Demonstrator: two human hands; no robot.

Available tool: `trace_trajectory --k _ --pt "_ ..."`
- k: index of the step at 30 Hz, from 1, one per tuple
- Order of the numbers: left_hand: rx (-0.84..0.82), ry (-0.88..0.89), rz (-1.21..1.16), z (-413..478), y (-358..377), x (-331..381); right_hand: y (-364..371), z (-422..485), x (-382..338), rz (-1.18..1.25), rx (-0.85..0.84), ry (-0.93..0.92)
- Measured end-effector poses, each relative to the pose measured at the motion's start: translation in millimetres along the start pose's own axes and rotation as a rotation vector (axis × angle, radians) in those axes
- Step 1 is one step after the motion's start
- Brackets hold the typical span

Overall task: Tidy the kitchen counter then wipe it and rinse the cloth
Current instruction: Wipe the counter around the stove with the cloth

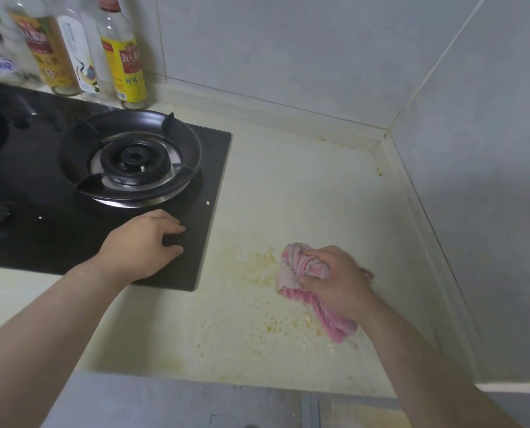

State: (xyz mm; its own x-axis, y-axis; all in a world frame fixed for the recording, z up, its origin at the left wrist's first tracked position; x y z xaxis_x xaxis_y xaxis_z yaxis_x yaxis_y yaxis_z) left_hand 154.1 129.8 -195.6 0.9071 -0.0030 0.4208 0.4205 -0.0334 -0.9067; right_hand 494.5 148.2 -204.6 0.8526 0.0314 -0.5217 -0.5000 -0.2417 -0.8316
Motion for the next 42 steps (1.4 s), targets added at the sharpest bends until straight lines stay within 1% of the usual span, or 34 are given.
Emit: trace_trajectory --k 9,14,21,24,28,32,35,42 --pt "-0.005 -0.011 0.005 1 2 0 6 57 -24 0.037 -0.019 -0.024" --pt "-0.014 -0.02 -0.005 1 1 2 5 46 -32 0.01 -0.04 -0.037" --pt "-0.03 -0.025 -0.009 0 -1 4 19 10 -37 -0.048 -0.05 -0.112" --pt "-0.037 -0.028 -0.011 0 -1 4 23 -2 -39 -0.036 -0.064 -0.126" --pt "-0.031 -0.031 -0.019 0 -1 3 25 -5 -40 -0.019 -0.015 -0.142" --pt "-0.031 -0.035 -0.019 1 -2 2 27 0 -41 -0.037 -0.001 -0.156" --pt "-0.029 -0.031 -0.017 0 -2 2 28 19 -48 -0.026 -0.014 -0.136" --pt "-0.032 -0.024 -0.024 0 -1 2 31 53 -68 -0.036 0.023 -0.119"
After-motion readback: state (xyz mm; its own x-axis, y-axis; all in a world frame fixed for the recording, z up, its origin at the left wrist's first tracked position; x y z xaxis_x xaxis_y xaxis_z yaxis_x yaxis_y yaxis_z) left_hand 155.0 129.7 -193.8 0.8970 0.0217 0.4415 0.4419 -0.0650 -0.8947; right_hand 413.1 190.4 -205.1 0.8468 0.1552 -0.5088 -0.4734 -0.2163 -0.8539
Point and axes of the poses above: each hand's wrist, its own z-axis towards the middle knuckle, its own y-axis out of the palm, x = y × z, the point moved 1 cm from there along z, towards the middle knuckle, and after that the axes turned 4 degrees about y, right-handed, at the moved point
